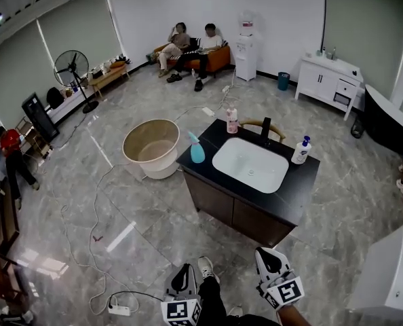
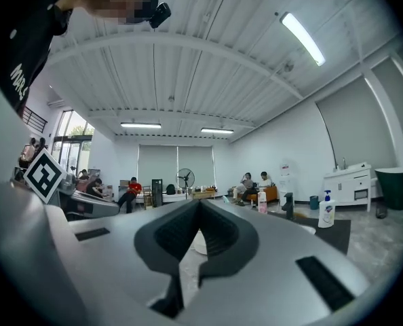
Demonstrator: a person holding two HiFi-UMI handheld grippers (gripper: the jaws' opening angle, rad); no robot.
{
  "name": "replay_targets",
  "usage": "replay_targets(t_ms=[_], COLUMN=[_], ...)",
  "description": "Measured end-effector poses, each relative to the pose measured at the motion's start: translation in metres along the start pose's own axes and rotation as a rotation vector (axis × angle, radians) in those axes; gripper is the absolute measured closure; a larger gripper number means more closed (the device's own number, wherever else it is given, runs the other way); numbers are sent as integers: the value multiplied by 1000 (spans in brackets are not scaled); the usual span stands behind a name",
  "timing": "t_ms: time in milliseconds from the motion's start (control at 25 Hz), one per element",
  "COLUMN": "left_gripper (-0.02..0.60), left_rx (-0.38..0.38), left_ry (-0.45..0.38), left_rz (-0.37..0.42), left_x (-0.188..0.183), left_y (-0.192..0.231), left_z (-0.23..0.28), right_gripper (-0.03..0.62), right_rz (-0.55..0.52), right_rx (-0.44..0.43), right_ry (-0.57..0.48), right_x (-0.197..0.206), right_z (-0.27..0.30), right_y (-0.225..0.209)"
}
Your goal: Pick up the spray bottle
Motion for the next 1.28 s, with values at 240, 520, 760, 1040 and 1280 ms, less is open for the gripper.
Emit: replay_targets(t_ms=[240, 520, 760, 1040, 1280], left_gripper=[554, 554, 554, 554, 554], left_rx=[13, 44, 80, 110, 107], left_ry=[-33, -52, -71, -23, -10], left_rz=[14, 21, 23, -1, 1], left_x=[-15, -53, -75, -75, -76], left_y=[42, 113, 161, 184, 194], left_z=[89, 190, 257, 307, 346], right_gripper=[600, 600, 600, 600, 600], right_rz=[-48, -56, -88, -94, -94], right_rx=[34, 61, 65, 52, 1], right_ry=[28, 13, 15, 53, 62], right_x=[-1, -14, -23, -19, -7], right_z=[79, 202, 289, 346, 398], right_y=[-35, -61, -70, -79, -99])
Point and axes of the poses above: the fingertips, and each gripper's own axes: z forward along the fingers, y to its left, x out of its underside, the point moved 3 cm from there along -z, backward along the fingers, and after that the axes turned 10 degrees about z, right-handed, at the moved point
